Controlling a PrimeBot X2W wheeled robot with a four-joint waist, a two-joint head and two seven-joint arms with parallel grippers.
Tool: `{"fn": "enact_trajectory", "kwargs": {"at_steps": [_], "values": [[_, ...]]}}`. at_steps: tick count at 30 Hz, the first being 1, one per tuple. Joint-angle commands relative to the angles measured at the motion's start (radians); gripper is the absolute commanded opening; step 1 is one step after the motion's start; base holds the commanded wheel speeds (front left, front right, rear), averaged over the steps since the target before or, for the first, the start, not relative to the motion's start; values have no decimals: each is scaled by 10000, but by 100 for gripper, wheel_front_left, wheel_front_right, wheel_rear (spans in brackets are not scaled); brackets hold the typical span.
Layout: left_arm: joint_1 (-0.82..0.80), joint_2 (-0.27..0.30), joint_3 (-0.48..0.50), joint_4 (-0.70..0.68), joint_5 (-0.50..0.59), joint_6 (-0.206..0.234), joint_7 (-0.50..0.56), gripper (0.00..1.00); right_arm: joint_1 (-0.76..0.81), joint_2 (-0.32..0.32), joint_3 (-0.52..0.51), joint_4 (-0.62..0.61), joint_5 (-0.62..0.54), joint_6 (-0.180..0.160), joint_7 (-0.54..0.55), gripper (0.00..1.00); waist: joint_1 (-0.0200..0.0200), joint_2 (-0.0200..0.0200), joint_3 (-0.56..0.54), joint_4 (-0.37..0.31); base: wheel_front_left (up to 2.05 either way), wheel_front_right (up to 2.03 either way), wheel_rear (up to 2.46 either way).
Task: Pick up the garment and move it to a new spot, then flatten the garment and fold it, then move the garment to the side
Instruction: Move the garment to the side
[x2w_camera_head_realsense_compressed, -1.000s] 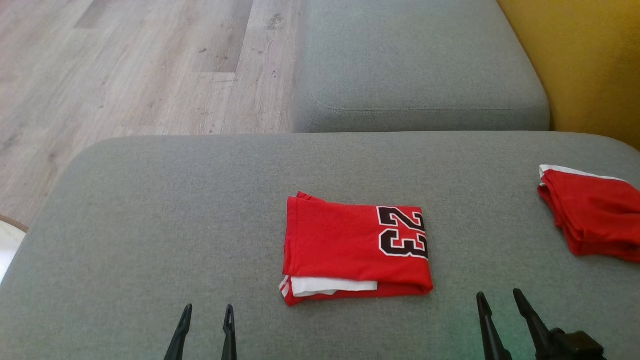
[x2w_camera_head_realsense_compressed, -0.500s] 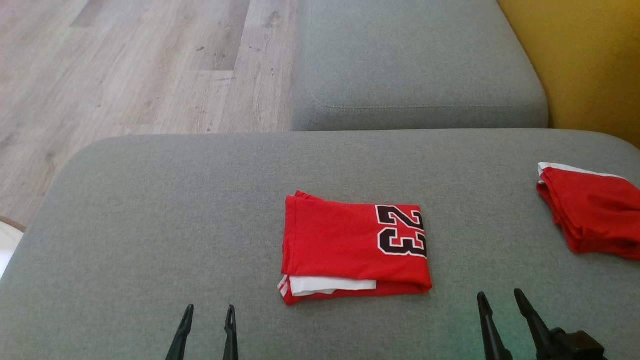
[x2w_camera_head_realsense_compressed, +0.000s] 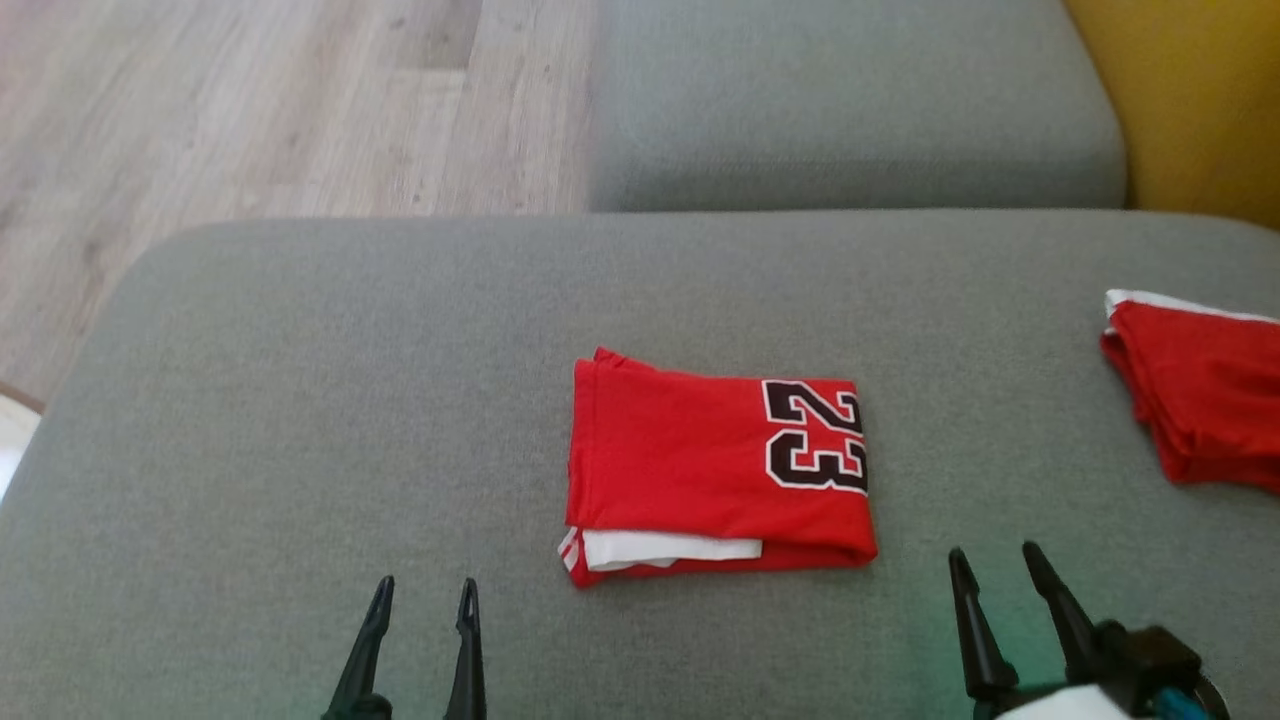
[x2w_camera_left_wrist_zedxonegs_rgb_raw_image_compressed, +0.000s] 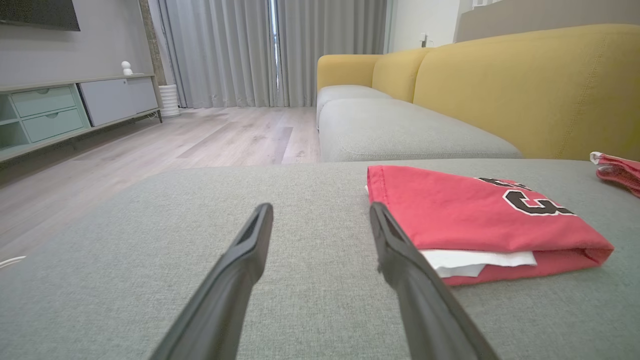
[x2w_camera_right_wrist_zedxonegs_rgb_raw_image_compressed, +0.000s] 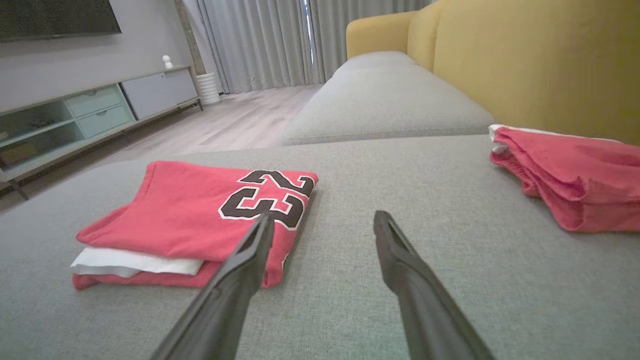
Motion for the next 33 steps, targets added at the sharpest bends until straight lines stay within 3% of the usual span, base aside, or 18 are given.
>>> {"fn": "enact_trajectory", "kwargs": {"at_steps": [1, 11, 21, 25, 26, 33], "values": [[-560, -113, 156, -338, -64, 88, -93, 100, -688, -183, 244, -61, 24, 37, -110, 100, -1, 0, 284, 67, 0, 0, 0], [-1177, -113, -138, -366, -24, 28, -93, 100, -2561, -211, 1024, 1195, 1516, 37, 780, 100, -1, 0, 1587, 118, 0, 0, 0], [-1976, -114, -660, -180, -79, 44, -93, 100, -4407, -326, 1021, 2465, 3099, 37, 3289, 99, -1, 0, 2155, 307, 0, 0, 0], [-2010, -114, -732, -155, -141, 111, -93, 100, -4449, -168, 1203, 2600, 3716, 37, 3838, 40, -1, 0, 2137, 359, 0, 0, 0], [-2009, -114, -737, -154, -152, 127, -93, 100, -4440, -146, 1291, 2576, 3861, 37, 3925, 1, -1, 0, 2139, 358, 0, 0, 0], [-2051, -114, -700, -260, -209, 203, -93, 100, -4713, -406, 1335, 2431, 4075, 37, 3536, 0, -1, 0, 2298, 86, 0, 0, 0]]}}
